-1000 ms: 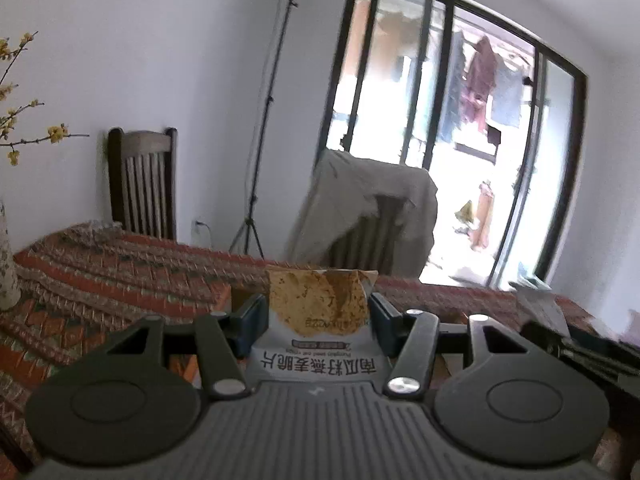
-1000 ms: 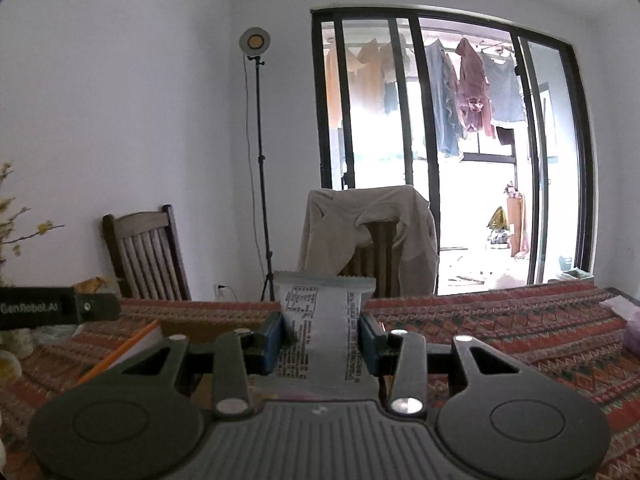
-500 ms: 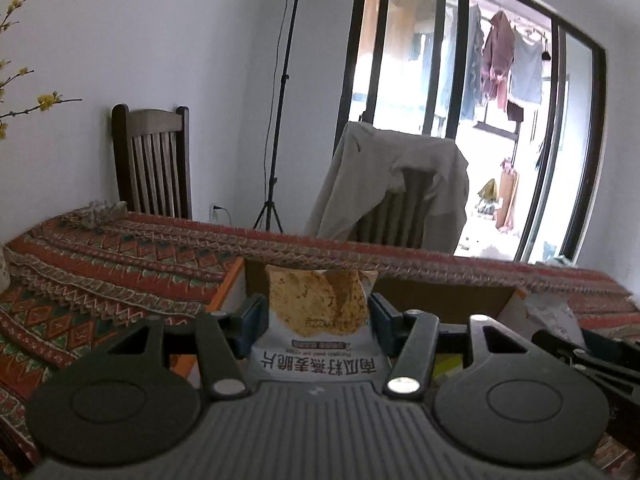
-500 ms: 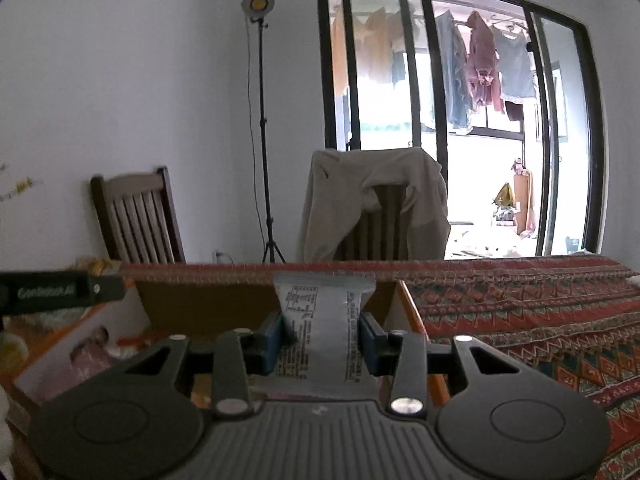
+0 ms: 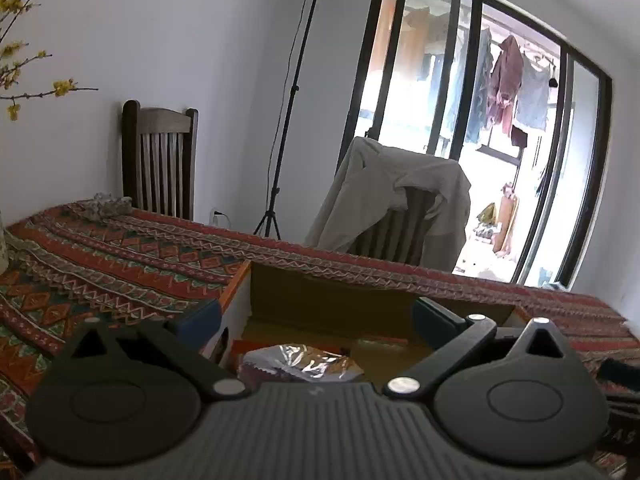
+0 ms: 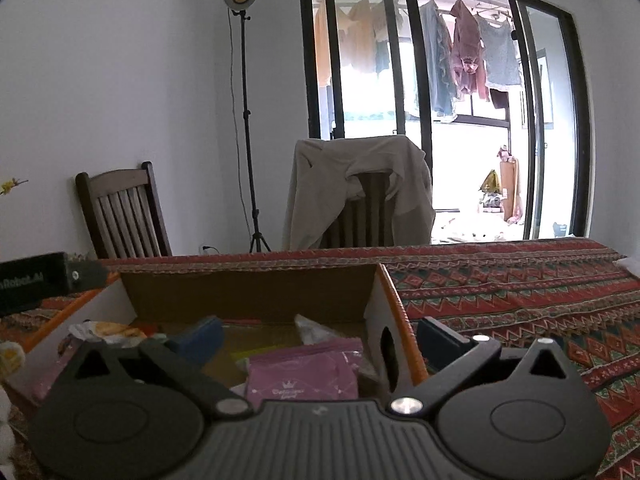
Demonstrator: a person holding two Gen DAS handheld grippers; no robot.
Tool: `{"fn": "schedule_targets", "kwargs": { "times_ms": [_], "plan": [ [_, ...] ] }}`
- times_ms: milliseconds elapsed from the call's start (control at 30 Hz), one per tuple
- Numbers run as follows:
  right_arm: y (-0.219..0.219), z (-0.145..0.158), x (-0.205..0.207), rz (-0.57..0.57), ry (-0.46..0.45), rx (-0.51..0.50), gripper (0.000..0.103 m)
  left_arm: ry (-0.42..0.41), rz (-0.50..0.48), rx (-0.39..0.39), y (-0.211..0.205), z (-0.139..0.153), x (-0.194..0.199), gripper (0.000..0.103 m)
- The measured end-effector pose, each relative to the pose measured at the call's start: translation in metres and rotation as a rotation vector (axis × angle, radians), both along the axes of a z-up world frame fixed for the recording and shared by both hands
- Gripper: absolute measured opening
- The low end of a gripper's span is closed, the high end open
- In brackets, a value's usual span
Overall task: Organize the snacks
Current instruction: 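Carry both packets over the cardboard box and open both grippers, then move both tools back over the snack pile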
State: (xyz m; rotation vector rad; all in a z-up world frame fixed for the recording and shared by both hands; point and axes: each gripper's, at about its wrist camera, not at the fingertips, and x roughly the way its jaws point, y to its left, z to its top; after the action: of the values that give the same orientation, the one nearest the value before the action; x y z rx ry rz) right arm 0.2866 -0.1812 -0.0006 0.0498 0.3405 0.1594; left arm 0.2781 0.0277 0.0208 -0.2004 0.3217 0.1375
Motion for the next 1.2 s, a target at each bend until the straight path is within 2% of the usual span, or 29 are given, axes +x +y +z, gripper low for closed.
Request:
{"fn": "schedule_targets", "kwargs": {
  "times_ms": [267, 500, 733, 967, 1200],
  "plan": [
    [-0.003, 0.008, -0.003, -0.013, 0.003, -0.011, 0.103, 0.008, 0.012, 0.002, -0.002, 0.007, -0.005, 0.103],
    [-0.007, 0.032, -0.021, -0.037, 0.012, -0.052, 0.103, -0.015, -0.002, -0.051, 0.001, 0.038, -0.027, 0.103],
    [-0.012, 0.05, -0.052, -0.009, 0.01, -0.043, 0.103, -0.046, -0.034, -0.017, 0.001, 0.062, -0.061, 0.103],
    [-0.019, 0.05, -0.102, 0.002, 0.008, -0.077, 0.103, 0.006, -0.074, -0.016, 0.002, 0.053, -0.094, 0.103],
    [-0.03, 0.034, -0.154, 0.02, 0.035, -0.105, 0.103, 0.057, -0.117, 0.007, -0.004, 0.032, -0.127, 0.103]
  ]
}}
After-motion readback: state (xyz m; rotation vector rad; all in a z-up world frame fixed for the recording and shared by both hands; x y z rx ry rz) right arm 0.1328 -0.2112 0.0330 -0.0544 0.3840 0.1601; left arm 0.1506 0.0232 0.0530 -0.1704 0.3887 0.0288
